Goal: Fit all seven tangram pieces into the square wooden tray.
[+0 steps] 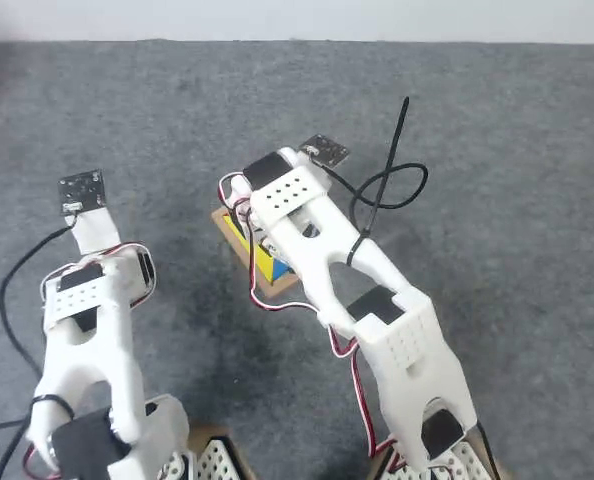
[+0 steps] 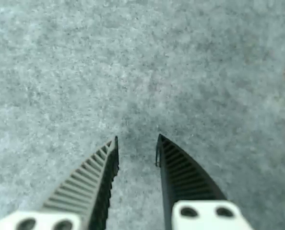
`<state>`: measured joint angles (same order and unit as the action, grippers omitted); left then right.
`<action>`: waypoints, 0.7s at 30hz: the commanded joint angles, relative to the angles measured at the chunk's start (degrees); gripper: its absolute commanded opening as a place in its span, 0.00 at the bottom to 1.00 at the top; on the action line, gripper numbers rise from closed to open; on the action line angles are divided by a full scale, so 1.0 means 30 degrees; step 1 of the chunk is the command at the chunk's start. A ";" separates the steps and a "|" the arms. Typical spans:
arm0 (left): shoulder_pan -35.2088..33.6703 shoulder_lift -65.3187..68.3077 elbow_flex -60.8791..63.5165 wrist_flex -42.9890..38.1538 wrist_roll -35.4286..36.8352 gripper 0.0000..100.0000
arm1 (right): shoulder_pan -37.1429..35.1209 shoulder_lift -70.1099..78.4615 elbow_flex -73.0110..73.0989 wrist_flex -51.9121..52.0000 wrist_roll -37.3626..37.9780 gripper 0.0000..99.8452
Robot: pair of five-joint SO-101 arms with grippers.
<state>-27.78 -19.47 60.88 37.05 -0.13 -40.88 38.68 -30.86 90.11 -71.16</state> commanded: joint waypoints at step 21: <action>-0.0088 -0.0147 -0.0659 -0.0381 0.0205 0.12 | -0.0220 -0.0366 -0.1026 -0.0015 -0.0088 0.18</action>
<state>-27.78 -19.47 60.88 37.05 0.13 -42.64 38.68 -30.86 89.67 -71.16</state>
